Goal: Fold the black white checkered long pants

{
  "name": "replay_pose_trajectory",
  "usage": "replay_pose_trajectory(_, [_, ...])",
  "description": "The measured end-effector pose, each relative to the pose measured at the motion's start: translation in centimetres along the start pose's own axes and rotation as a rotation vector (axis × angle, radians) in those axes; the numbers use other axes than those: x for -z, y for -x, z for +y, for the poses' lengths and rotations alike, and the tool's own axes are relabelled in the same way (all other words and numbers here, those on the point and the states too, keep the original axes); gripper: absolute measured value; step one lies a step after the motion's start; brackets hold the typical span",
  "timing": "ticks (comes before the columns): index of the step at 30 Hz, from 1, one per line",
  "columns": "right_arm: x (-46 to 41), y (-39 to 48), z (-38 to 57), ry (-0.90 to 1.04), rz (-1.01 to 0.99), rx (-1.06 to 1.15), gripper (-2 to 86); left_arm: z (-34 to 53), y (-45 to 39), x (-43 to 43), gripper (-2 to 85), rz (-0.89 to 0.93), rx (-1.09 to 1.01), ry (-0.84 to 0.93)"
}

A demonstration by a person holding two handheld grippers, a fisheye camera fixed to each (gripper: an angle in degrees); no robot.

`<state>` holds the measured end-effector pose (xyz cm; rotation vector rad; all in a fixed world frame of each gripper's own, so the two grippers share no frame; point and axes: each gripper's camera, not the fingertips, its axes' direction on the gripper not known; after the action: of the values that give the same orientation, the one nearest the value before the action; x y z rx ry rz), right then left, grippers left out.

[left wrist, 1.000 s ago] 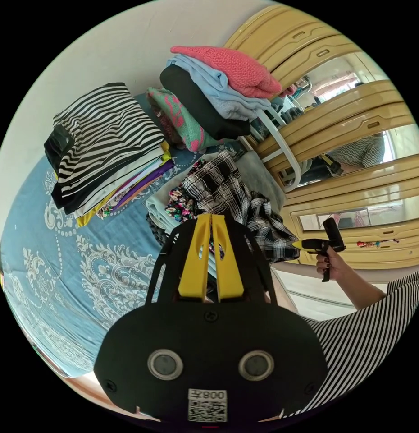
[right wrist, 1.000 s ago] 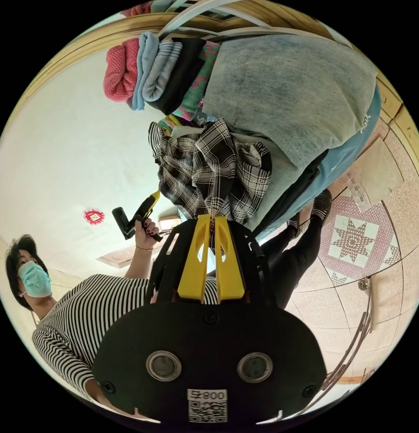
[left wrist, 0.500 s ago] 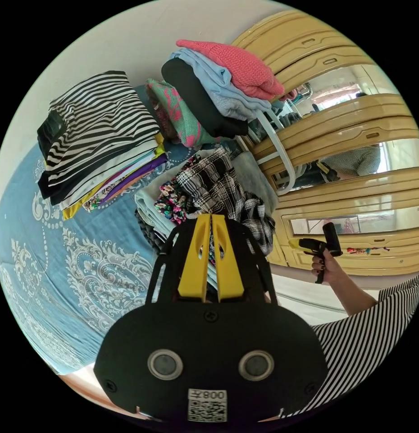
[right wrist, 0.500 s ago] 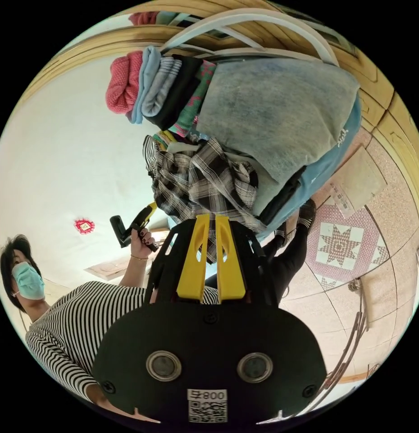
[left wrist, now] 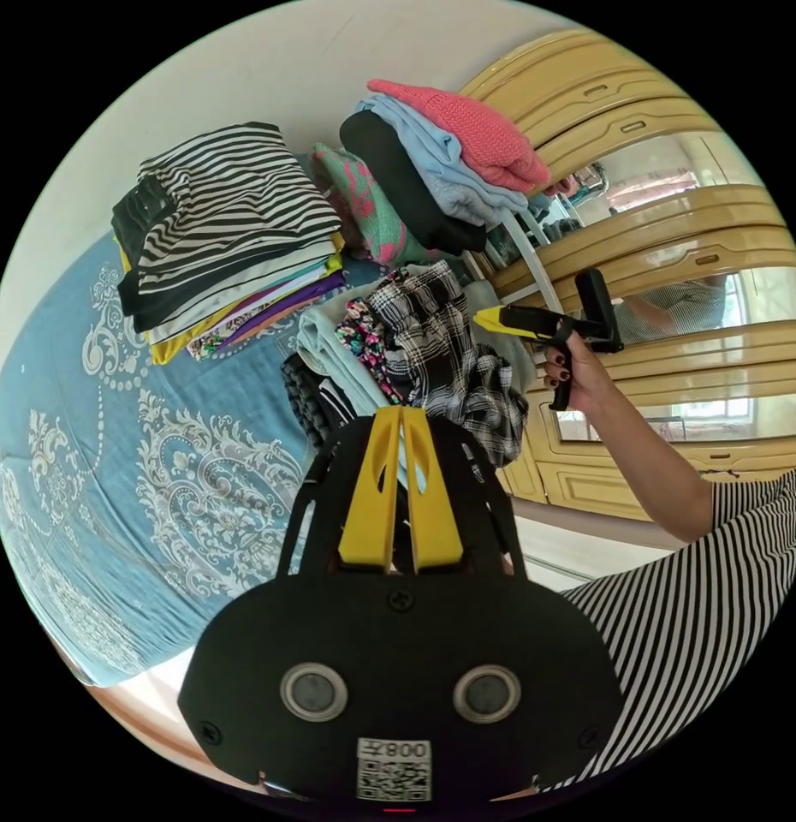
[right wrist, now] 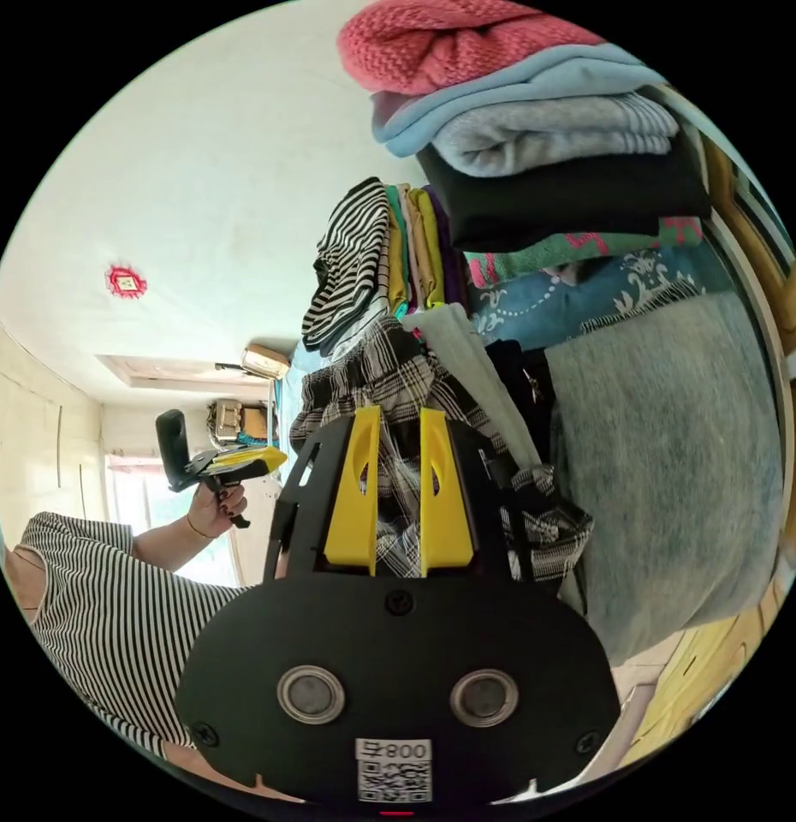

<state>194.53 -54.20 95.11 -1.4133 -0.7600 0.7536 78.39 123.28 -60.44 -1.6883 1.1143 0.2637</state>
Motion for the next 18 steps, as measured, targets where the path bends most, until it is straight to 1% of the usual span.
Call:
replay_pose_trajectory(3, [-0.7, 1.2, -1.1, -0.007, 0.012, 0.027, 7.5, 0.6, 1.0, 0.0, 0.2, 0.027, 0.028, 0.010])
replay_pose_trajectory(5, [-1.7, 1.3, -1.7, 0.023, 0.041, 0.012, 5.7, 0.8, 1.5, -0.2, 0.1, 0.051, 0.047, 0.013])
replay_pose_trajectory(7, [-2.4, 1.3, -1.9, 0.047, 0.018, 0.002, 4.1, 0.9, 1.9, -0.3, 0.1, 0.075, 0.063, 0.011])
replay_pose_trajectory(9, [-2.2, 1.7, -1.6, 0.027, -0.008, -0.005, 2.8, 0.9, 2.0, -0.1, 0.1, 0.085, 0.067, -0.001])
replay_pose_trajectory(13, [-0.1, 4.5, 0.9, -0.053, -0.004, 0.068, 1.3, 0.9, 2.1, 0.2, 0.1, 0.105, 0.055, -0.013])
replay_pose_trajectory(18, [0.2, 7.8, 4.2, -0.047, -0.057, 0.118, 0.7, 0.6, 2.1, -0.2, 0.2, 0.246, 0.060, -0.047])
